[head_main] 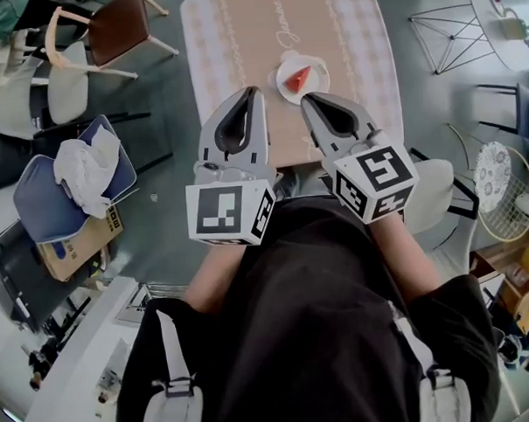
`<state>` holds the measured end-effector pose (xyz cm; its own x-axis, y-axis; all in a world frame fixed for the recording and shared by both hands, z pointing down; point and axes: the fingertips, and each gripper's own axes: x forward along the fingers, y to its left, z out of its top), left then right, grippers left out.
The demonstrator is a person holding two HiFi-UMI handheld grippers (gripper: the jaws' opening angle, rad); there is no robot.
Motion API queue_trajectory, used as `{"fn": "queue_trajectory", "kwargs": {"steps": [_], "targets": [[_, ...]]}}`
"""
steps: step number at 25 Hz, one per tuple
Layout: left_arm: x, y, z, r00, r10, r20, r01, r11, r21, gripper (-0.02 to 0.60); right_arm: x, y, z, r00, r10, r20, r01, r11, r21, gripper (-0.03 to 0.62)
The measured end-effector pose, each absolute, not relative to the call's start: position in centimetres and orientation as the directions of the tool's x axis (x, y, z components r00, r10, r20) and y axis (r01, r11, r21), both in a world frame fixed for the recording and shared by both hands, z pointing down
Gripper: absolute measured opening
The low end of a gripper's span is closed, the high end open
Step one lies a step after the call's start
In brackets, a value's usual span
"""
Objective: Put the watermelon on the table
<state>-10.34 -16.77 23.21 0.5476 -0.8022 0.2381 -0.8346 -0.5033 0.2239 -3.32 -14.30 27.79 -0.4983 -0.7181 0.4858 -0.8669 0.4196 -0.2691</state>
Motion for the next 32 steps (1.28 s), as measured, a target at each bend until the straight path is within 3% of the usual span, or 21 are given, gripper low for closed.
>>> {"fn": "queue_trajectory", "kwargs": {"steps": [5,14,32], "targets": [[-11.0,-15.3,22.7,0.576,-0.787,0.220,-0.815,-0.534,0.223,0.010,-5.0,-12.5,26.2,-0.450,-0.762,0.466,-0.890,0.424,-0.167,0.026],[-10.3,-12.6,21.7,0.610,-0.768,0.193,-0.791,-0.579,0.196,0.009,-6.9,-9.5,25.7,-0.430,-0.786,0.444,-0.899,0.418,-0.132,0.025],[-6.9,-5.5,19.7,0.590,-0.788,0.176,-0.807,-0.568,0.163,0.009,-3.3,-3.1,23.4,-0.456,-0.802,0.385,-0.887,0.442,-0.131,0.025]]}}
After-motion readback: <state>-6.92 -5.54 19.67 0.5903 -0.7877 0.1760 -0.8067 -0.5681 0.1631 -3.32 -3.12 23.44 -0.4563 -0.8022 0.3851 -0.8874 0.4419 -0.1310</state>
